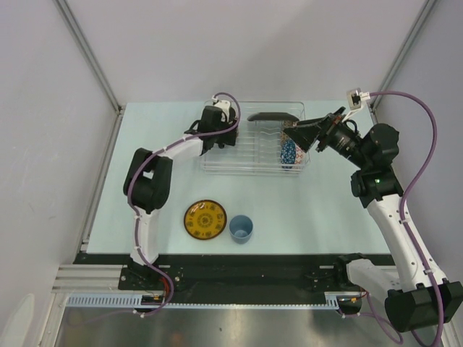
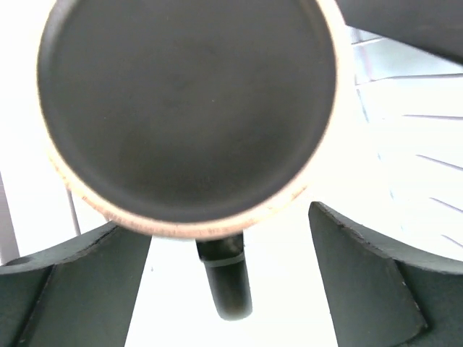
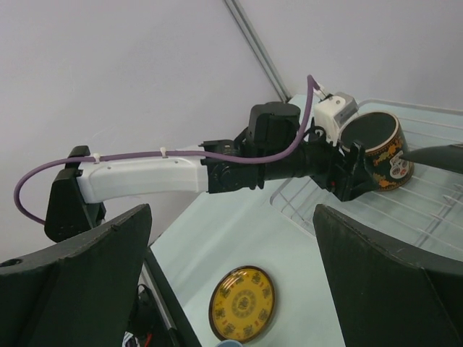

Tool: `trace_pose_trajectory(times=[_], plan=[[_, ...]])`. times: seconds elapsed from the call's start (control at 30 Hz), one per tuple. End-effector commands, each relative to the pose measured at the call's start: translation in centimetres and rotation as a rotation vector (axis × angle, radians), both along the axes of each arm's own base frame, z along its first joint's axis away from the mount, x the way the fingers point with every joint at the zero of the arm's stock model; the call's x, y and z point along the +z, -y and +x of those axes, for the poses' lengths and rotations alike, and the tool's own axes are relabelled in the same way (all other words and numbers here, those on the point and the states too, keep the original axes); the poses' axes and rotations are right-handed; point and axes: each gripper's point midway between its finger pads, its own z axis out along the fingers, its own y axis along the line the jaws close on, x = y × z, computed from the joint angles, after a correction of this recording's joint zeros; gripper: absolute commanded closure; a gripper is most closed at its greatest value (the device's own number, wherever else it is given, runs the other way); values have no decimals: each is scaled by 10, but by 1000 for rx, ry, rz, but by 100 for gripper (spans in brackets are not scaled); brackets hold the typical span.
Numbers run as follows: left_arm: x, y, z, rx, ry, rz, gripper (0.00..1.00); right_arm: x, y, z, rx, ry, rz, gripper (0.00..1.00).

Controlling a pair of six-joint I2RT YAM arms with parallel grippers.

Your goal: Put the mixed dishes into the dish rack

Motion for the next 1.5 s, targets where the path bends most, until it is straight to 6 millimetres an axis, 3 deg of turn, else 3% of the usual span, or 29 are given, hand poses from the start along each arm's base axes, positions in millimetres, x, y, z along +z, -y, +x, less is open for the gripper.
trace_pose_trajectory(times=[0.0,0.17,0.2,0.27,0.3,0.33,0.43,0.5,0.53,0.6,0.63,0.67,0.73,0.8,0.83,0.9,1.1,1.47], plan=[[80,-1,-5,10,94,-84,5,-1,4,-1,-20,7,-21,0],[132,-3,-37,-22,87,-147,3,-36,-2,11,-31,-115,-75,0],[154,-1,-47,-50,108,-172,2,-45,-5,11,-37,-133,-104,0],[168,-6,-63,-69,96,-175,0,-63,-15,12,-88,-140,-211,0],[193,-7,-76,-97,126,-194,0,-68,-17,13,-113,-139,-252,0],[201,-10,-85,-108,126,-194,0,-79,-24,10,-146,-139,-335,0],[227,-24,-123,-192,141,-197,0,-81,-37,2,-129,-166,-362,0],[225,-44,-143,-234,129,-138,0,-96,-47,2,-71,-229,-352,0],[224,-48,-166,-303,130,-143,0,-102,-54,-1,-32,-253,-349,0],[206,-73,-183,-346,100,-81,0,-129,-67,1,21,-322,-371,0],[181,-85,-200,-365,24,-69,0,-135,-74,0,43,-329,-382,0],[180,-95,-212,-400,49,-10,0,-141,-86,-6,77,-317,-404,0],[150,-106,-234,-443,-12,38,0,-159,-100,-2,98,-336,-426,0],[138,-117,-257,-504,-8,124,1,-168,-113,-2,128,-346,-429,0],[118,-121,-268,-527,-42,147,1,-181,-119,-1,148,-371,-442,0],[109,-127,-275,-565,-5,210,1,-195,-129,-5,176,-393,-454,0],[51,-133,-288,-648,-97,265,2,-243,-146,-13,240,-488,-480,0],[-2,-129,-313,-827,-160,378,1,-300,-167,-27,315,-617,-494,15]])
